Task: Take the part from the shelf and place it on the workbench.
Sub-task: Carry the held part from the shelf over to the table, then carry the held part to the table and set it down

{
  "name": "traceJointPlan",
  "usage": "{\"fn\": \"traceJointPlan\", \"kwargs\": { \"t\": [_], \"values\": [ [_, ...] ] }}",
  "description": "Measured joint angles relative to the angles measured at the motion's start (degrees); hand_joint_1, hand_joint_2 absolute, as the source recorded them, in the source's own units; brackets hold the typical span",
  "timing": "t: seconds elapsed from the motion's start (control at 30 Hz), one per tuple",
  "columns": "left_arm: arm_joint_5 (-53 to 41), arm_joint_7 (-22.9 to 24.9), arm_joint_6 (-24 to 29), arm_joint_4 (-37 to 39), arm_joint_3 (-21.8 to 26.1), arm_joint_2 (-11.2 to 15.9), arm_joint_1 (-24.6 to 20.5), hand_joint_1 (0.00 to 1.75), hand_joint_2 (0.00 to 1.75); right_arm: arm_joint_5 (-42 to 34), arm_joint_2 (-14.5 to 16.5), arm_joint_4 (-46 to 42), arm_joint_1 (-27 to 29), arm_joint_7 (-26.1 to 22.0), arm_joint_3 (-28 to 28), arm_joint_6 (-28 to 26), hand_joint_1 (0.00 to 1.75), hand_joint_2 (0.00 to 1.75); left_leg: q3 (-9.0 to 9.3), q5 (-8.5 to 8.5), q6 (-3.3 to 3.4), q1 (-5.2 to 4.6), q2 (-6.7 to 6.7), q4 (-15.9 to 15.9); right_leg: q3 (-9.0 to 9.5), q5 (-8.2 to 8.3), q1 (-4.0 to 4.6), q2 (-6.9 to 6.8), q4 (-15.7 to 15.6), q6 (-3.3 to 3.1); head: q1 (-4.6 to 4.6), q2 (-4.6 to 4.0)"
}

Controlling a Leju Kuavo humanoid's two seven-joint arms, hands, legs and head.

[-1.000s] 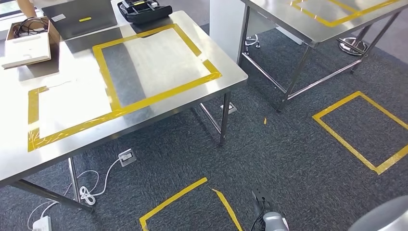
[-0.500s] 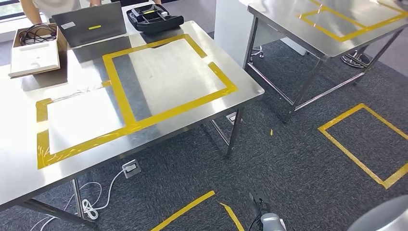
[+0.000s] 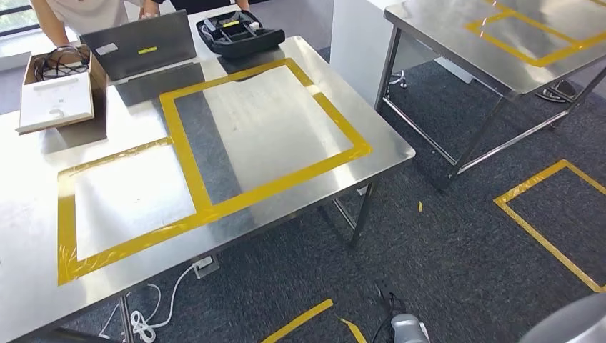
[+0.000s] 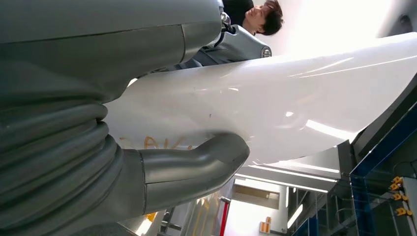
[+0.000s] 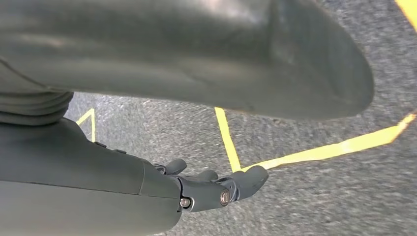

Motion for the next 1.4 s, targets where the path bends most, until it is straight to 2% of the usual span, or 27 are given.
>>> {"fn": "traceJointPlan", "kwargs": {
  "t": [0.03,0.1,0.13,0.17,0.2,0.27,0.3,0.33,0.4,0.43,0.53,0.6,0.67,0.73,0.83,1.03,1.23,1.4],
  "values": [
    [-0.1,0.0,0.0,0.1,0.0,0.0,-0.1,1.75,1.75,0.0,0.0,0.0,0.0,0.0,0.0,0.0,0.00,0.00,-2.28,-0.77,-0.34,0.18,0.11,3.4,0.58,-0.50,-0.04,0.00,0.0,-0.16,-0.03,0.00],
    [-0.8,0.0,-0.1,0.8,-0.1,0.0,-0.1,1.75,1.75,0.0,0.0,0.0,0.0,0.0,-0.1,0.0,0.00,0.00,-6.97,-3.79,-0.89,0.56,0.22,8.8,1.79,-1.50,-0.07,0.04,0.0,-0.21,-0.02,0.00],
    [-1.3,0.0,-0.1,1.3,-0.2,0.0,-0.2,1.75,1.75,0.0,0.0,0.0,0.1,0.1,-0.1,0.0,0.00,0.00,-8.34,-4.74,-1.07,0.67,0.27,9.3,2.49,-2.01,-0.10,0.09,0.0,-0.17,-0.02,0.00],
    [-2.1,-0.1,-0.1,1.8,-0.3,0.2,-0.3,1.75,1.75,0.0,0.0,0.0,0.1,0.1,-0.1,0.0,0.00,0.00,-8.89,-4.39,-1.13,0.73,0.31,8.1,3.28,-2.56,-0.12,0.16,0.0,-0.10,-0.03,0.00],
    [-3.2,-0.3,-0.1,2.5,-0.5,0.3,-0.5,1.75,1.75,0.0,0.0,0.0,0.1,0.1,-0.1,0.0,0.00,0.00,-8.71,-2.49,-1.07,0.77,0.34,5.4,4.10,-3.16,-0.14,0.24,0.0,-0.01,-0.03,0.00],
    [-7.7,-1.9,0.8,4.5,-1.3,0.9,-1.6,1.75,1.75,0.0,0.0,0.0,0.1,0.1,-0.2,0.0,0.00,0.00,-7.50,4.20,-0.70,0.69,0.37,-1.9,5.27,-4.37,-0.07,0.38,0.1,0.31,-0.06,0.00],
    [-11.3,-3.4,2.0,5.9,-2.0,1.1,-2.5,1.75,1.75,0.0,0.0,0.0,0.1,0.1,-0.2,-0.1,0.00,0.00,-6.98,6.61,-0.42,0.60,0.36,-4.4,5.58,-4.97,0.03,0.42,0.3,0.58,-0.08,0.00],
    [-16.1,-5.5,4.0,7.6,-3.0,1.4,-3.5,1.75,1.75,0.1,0.0,0.0,0.1,0.0,-0.2,-0.1,0.00,0.00,-6.72,8.12,-0.10,0.50,0.35,-5.7,5.68,-5.53,0.12,0.45,0.5,0.90,-0.09,0.00],
    [-26.1,-9.7,9.2,11.4,-5.5,1.9,-5.5,1.75,1.75,0.2,0.0,0.0,0.0,0.0,-0.2,-0.1,0.00,0.00,-6.46,8.41,0.43,0.45,0.30,-5.8,5.91,-6.29,0.28,0.47,0.4,1.44,-0.12,0.00],
    [-30.4,-11.6,11.7,13.3,-6.9,2.1,-6.6,1.75,1.75,0.3,-0.1,0.0,0.0,-0.1,-0.2,-0.1,0.00,0.00,-6.36,8.63,0.47,0.50,0.28,-6.0,6.06,-6.27,0.33,0.44,0.2,1.21,-0.10,0.00],
    [-36.6,-14.1,15.7,18.1,-10.5,2.1,-9.6,1.75,1.75,0.5,-0.1,0.0,-0.1,-0.2,-0.2,-0.2,0.00,0.00,-6.17,8.73,0.43,0.46,0.16,-6.5,6.51,-5.94,0.41,0.37,-0.5,-0.09,0.03,0.00],
    [-37.8,-14.4,16.4,20.5,-12.2,2.1,-10.7,1.75,1.75,0.6,-0.1,0.0,-0.2,-0.2,-0.2,-0.3,0.00,0.00,-6.19,8.47,0.82,0.28,0.13,-6.5,6.66,-6.08,0.31,0.37,-0.8,-0.20,0.08,0.00],
    [-40.2,-14.8,17.9,22.8,-13.6,1.7,-11.8,1.75,1.75,0.8,-0.1,0.0,-0.1,-0.2,-0.2,-0.3,0.00,0.00,-6.19,8.28,1.10,0.16,0.16,-6.5,6.78,-6.22,0.20,0.30,-1.2,0.08,0.11,0.00],
    [-45.2,-15.3,21.8,25.4,-15.4,0.7,-13.3,1.75,1.75,1.2,-0.1,0.0,-0.1,-0.1,-0.2,-0.3,0.00,0.00,-6.19,8.16,1.30,0.05,0.14,-6.4,6.90,-6.37,0.05,0.14,-1.4,0.78,0.12,0.00],
    [-54.4,-15.0,29.9,29.9,-18.7,-2.7,-16.0,1.75,1.75,1.9,-0.2,0.0,-0.2,0.4,-0.2,-0.3,0.00,0.00,-6.19,8.15,1.54,-0.06,-0.06,-6.3,7.03,-6.44,-0.25,-0.16,-1.5,1.83,0.12,0.00],
    [-71.3,-11.3,43.6,37.0,-29.0,-11.4,-21.5,1.75,1.75,3.0,-0.5,0.0,-0.4,1.7,-0.2,-0.4,0.00,0.00,-6.13,8.33,1.77,-0.10,-0.31,-6.3,7.20,-6.27,-0.27,-0.40,-1.5,2.41,0.13,0.00],
    [-76.6,-10.5,49.8,40.4,-36.0,-18.2,-23.9,1.75,1.75,4.6,-0.8,0.0,-0.3,2.4,-0.1,-0.4,0.00,0.00,-5.97,8.36,1.79,-0.14,-0.24,-6.3,7.29,-6.19,-0.19,-0.28,-1.5,2.56,0.12,0.00],
    [-77.2,-10.5,50.6,41.7,-38.3,-20.8,-24.1,1.75,1.75,4.8,-0.9,0.0,-0.3,2.4,0.0,-0.4,0.00,0.00,-5.89,8.36,1.79,-0.12,-0.20,-6.3,7.29,-6.21,-0.20,-0.26,-1.4,2.55,0.11,0.00]
  ]
}}
